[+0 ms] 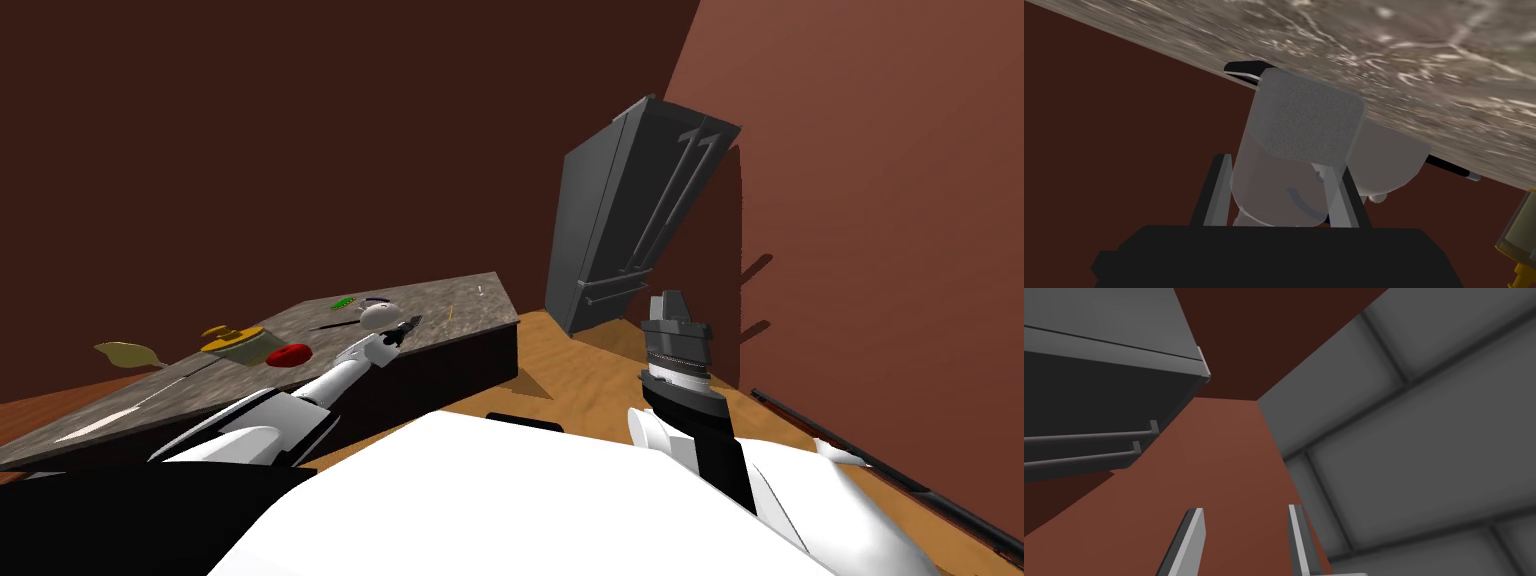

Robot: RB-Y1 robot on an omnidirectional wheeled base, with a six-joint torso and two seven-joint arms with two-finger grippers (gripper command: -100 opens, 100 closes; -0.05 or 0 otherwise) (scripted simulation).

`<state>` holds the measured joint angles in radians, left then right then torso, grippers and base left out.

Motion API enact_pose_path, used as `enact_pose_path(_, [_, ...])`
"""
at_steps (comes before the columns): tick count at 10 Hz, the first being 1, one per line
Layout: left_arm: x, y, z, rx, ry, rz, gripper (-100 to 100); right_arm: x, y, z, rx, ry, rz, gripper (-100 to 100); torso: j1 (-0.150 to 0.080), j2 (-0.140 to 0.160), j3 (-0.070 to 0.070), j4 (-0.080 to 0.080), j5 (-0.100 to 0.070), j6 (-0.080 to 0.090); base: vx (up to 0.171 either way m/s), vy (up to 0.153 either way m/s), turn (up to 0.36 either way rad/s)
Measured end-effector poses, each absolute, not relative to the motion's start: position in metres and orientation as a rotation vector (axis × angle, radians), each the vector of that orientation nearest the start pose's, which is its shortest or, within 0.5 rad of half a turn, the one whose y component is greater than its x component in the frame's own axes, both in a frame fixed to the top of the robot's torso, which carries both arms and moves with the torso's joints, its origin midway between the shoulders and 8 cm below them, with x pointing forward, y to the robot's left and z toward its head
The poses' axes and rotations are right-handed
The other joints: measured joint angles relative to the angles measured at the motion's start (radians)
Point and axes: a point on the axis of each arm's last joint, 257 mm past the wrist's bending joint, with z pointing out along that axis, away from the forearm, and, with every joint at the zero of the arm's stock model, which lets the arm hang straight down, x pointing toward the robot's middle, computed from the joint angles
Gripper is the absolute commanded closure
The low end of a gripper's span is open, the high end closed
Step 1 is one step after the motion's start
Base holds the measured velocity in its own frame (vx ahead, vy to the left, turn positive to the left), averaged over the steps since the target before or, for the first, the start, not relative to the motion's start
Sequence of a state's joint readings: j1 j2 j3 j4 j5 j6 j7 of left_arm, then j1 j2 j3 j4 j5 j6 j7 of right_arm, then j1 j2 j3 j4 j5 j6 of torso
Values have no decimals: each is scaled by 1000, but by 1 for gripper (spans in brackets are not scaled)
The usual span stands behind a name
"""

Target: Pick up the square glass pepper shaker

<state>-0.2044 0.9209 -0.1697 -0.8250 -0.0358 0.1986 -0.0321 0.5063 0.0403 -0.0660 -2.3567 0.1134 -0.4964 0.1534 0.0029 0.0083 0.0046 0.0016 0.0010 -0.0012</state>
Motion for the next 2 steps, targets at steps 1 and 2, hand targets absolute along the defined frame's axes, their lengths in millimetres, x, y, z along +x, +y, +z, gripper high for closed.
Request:
enact_pose_path(1, [461, 697, -299, -1001, 1765, 172, 100, 326, -288, 55, 501, 631, 1026, 0, 0, -1, -1, 0, 0, -1, -21, 14, -1])
enact_pose_path(2, [461, 697, -299, -1003, 1765, 175, 0, 326, -288, 55, 501, 631, 1026, 0, 0, -3, -2, 0, 0, -1, -6, 3, 3])
